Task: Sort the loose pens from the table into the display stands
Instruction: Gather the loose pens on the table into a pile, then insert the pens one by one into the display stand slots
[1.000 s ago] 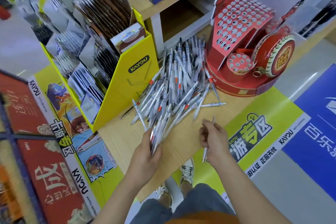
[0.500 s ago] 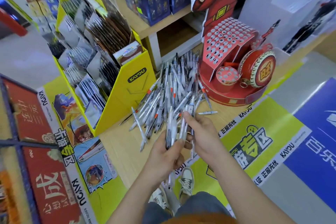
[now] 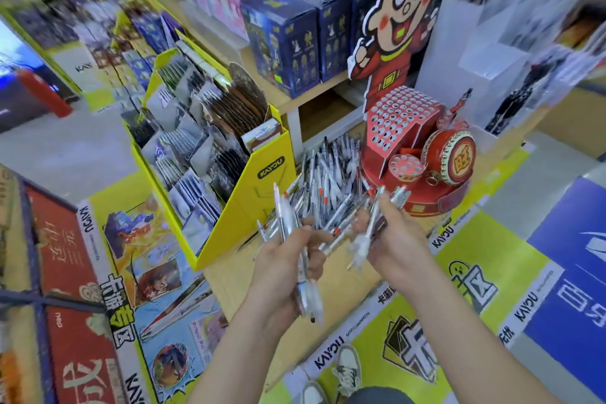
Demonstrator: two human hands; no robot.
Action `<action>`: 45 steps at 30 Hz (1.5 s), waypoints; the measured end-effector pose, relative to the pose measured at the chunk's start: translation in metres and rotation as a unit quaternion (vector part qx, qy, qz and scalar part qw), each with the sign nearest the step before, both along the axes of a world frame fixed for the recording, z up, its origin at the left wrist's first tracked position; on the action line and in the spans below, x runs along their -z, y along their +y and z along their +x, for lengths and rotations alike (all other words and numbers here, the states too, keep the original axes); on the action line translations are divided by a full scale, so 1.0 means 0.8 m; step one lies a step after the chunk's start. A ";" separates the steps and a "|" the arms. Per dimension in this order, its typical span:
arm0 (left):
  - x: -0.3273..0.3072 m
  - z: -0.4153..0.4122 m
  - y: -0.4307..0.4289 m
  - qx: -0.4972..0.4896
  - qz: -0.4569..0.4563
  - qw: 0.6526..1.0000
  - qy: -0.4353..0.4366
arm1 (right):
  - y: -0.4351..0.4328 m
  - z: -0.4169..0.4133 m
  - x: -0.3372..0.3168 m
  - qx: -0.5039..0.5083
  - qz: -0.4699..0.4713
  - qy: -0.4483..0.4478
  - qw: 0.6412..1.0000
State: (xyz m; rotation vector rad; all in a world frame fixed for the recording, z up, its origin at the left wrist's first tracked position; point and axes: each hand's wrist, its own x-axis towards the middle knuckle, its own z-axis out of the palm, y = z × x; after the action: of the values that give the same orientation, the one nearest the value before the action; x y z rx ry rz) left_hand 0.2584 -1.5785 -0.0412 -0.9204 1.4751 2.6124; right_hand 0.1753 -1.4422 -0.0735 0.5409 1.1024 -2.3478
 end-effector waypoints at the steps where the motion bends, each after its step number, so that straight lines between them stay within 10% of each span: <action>1: -0.010 -0.007 0.001 -0.009 0.012 1.000 0.004 | -0.002 0.009 -0.009 -0.024 -0.009 0.005 1.000; 13: -0.041 -0.047 0.061 0.126 -0.350 0.928 0.006 | 0.003 0.081 -0.068 -0.100 0.002 0.078 0.992; 24: -0.039 -0.112 0.144 0.236 -0.178 0.947 0.122 | 0.121 0.006 -0.067 -0.111 -0.001 0.169 0.979; 35: -0.066 -0.241 0.251 0.184 -0.145 0.965 0.122 | 0.276 -0.117 -0.072 -0.196 0.082 0.173 0.962; 45: -0.074 -0.320 0.268 0.030 -0.044 0.996 0.075 | 0.295 -0.184 -0.049 -0.258 -0.075 0.125 0.955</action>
State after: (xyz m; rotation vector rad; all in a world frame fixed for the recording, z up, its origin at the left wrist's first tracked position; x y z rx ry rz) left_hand 0.0024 -1.3638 0.0177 -0.6880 1.6353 2.6443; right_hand 0.0277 -1.2059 -0.0343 -0.1017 1.0087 -2.0391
